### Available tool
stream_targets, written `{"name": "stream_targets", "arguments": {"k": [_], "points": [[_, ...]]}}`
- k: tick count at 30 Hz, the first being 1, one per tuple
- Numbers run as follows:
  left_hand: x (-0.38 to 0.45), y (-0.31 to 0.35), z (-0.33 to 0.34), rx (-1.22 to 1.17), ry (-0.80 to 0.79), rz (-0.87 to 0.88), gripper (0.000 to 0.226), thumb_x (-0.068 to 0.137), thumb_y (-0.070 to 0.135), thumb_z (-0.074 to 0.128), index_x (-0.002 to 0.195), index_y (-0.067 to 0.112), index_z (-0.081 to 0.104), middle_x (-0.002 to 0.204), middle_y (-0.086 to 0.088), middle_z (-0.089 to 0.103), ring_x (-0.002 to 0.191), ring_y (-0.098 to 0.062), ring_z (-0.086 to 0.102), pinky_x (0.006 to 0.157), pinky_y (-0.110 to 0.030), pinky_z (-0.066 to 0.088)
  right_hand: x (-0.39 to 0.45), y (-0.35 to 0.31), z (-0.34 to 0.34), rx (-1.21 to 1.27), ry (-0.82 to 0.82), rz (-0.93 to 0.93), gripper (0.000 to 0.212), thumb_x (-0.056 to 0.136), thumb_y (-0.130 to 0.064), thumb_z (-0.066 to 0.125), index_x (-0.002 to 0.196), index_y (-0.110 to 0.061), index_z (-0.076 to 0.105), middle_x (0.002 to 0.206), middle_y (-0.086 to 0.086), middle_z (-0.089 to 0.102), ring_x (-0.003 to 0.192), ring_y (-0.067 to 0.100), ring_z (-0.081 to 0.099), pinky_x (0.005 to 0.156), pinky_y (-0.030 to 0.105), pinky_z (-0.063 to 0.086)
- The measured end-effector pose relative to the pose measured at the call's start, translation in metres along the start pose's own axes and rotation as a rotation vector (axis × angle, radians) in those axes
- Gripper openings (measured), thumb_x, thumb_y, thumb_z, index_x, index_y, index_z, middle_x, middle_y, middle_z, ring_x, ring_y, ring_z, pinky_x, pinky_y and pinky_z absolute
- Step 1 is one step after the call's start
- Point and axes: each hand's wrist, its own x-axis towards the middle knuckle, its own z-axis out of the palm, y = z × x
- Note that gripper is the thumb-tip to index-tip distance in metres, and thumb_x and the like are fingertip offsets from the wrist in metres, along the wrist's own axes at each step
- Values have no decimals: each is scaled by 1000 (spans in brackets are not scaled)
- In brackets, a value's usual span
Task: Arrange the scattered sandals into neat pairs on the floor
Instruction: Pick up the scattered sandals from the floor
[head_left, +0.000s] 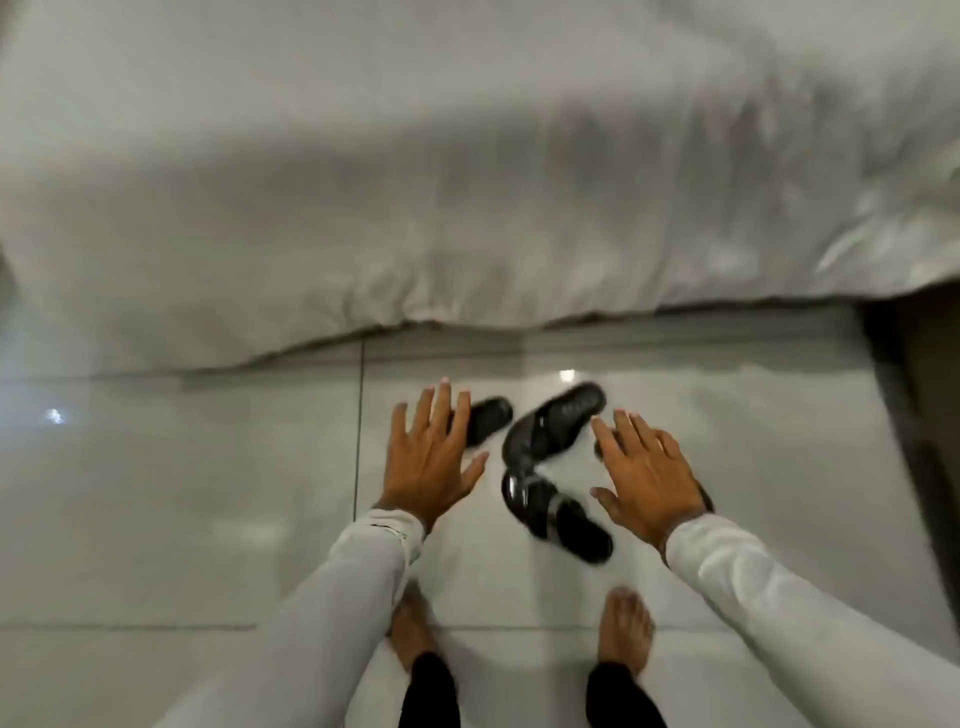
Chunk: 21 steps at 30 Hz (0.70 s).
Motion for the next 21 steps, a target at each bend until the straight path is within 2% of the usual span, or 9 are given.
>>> {"name": "stream_targets", "arguments": {"k": [2,4,7,11,14,15,17,19,21], "points": [[-1,-10,80,6,-102,42,82,89,58,47,155,13,28,162,-15,30,146,-34,35,114,-56,31,13,-14,82,37,-107,29,83,90,-42,58,156,-18,15,164,12,19,151,32,21,120,46,27],[-11,-26,157,63,-199,87,81,91,56,47,155,11,26,162,-14,29,147,-34,32,114,-56,30,23,-34,162,155,-211,154,76,89,-36,60,153,-15,25,158,15,30,143,35,34,114,46,37],[-6,-47,230,86,-325,154,80,93,52,48,155,9,21,164,-15,23,147,-35,29,113,-55,31,54,-61,250,535,-328,430,67,90,-26,62,147,-8,32,152,19,39,137,38,44,110,49,42],[38,-76,276,102,-327,201,75,89,23,59,154,8,24,163,-18,24,129,-41,48,97,-52,45,128,-92,313,1100,-112,833,68,84,-15,72,141,0,39,142,24,51,127,41,56,110,50,44],[98,-81,293,79,-312,315,78,88,3,53,157,14,17,165,-16,16,113,-42,59,88,-49,53,163,-99,329,1512,-47,1175,64,91,-4,60,145,-6,28,146,25,43,111,50,64,81,57,59],[118,-81,298,84,-316,359,77,90,4,53,157,15,17,165,-16,17,114,-42,60,86,-49,54,164,-97,333,1498,-8,1220,60,91,-4,58,143,-7,30,145,25,43,109,50,64,77,56,60],[148,-80,302,86,-345,398,64,96,16,54,153,16,26,158,-18,29,115,-44,60,85,-49,53,150,-97,329,1249,31,1184,50,90,-12,60,135,-6,40,136,27,51,109,47,64,84,55,59],[162,-84,300,103,-402,355,48,96,25,56,141,16,43,146,-19,41,108,-43,64,83,-47,52,120,-104,324,915,13,1008,46,91,-19,62,131,-3,46,126,29,59,109,47,63,93,53,54],[162,-90,298,78,-427,277,37,97,26,55,133,15,53,142,-21,43,105,-41,65,84,-46,51,88,-119,315,742,20,845,42,93,-20,60,130,-3,47,120,29,63,108,46,62,91,50,51]]}}
